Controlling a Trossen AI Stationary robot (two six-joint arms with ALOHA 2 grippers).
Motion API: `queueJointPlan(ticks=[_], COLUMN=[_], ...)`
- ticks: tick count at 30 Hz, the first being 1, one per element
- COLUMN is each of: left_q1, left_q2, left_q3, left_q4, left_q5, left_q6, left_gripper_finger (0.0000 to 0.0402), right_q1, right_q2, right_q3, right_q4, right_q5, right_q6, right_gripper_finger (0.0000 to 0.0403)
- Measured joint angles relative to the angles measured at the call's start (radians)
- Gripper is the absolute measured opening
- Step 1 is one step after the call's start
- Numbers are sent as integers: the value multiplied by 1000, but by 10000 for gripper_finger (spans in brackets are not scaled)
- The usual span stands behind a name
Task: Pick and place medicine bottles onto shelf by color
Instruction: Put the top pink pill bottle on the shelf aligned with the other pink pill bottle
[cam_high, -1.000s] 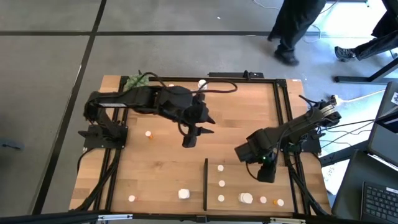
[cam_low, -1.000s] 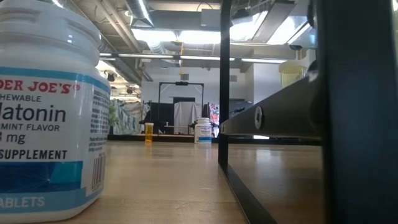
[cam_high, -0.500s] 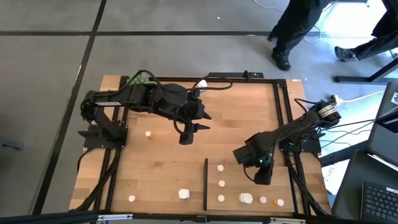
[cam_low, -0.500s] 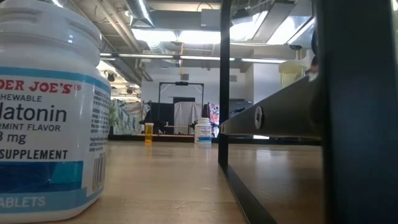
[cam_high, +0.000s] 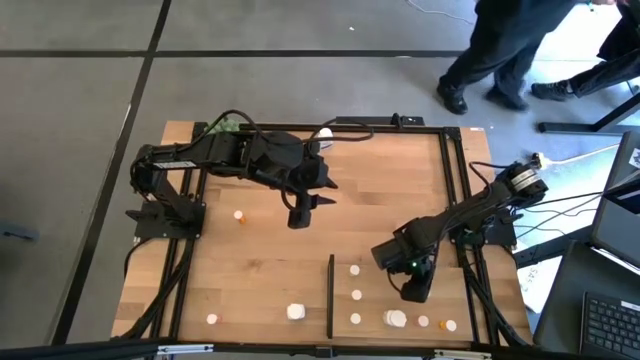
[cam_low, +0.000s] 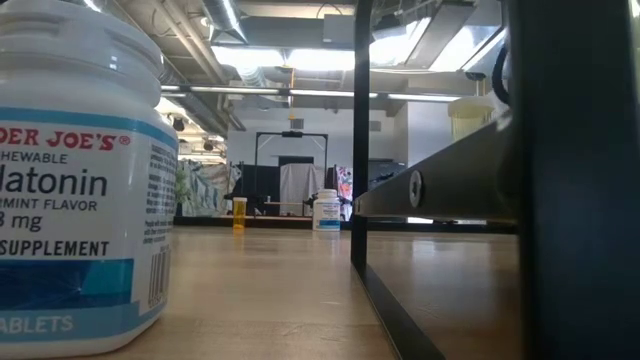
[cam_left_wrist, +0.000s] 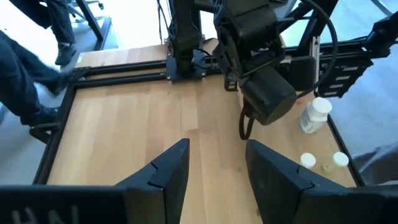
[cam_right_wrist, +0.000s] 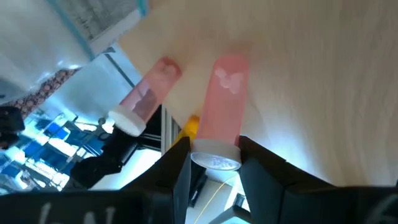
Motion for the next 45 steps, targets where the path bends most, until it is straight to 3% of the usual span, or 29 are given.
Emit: queueJointPlan(ticks=[45], left_q1=[-1], left_q2=[1], left_q3=[0], left_q4=[-21], left_q5=[2], left_q6=[-4], left_gripper_finger=[151], right_q1=[0], right_q2=[45], right_q3=[24], right_q4=[-76], right_q5=[-6], right_q6=[114], right_gripper_finger=[131])
